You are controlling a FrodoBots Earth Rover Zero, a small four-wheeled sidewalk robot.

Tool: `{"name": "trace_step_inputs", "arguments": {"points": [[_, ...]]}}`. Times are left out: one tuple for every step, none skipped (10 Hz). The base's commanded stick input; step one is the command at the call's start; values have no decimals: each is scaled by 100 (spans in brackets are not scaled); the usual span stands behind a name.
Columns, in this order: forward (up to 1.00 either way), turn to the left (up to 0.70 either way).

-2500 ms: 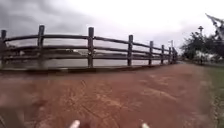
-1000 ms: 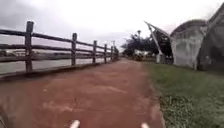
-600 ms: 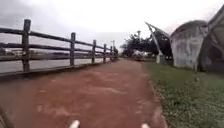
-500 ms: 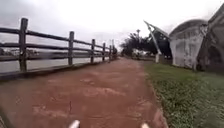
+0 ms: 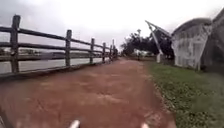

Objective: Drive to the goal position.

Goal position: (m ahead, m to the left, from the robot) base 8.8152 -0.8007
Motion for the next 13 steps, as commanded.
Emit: {"name": "trace_step_inputs", "arguments": {"points": [[70,-23],[70,0],[70,0],[70,0],[70,0],[70,0],[70,0],[70,-13],[70,-27],[70,-27],[70,-27],[70,-27],[70,-27]]}}
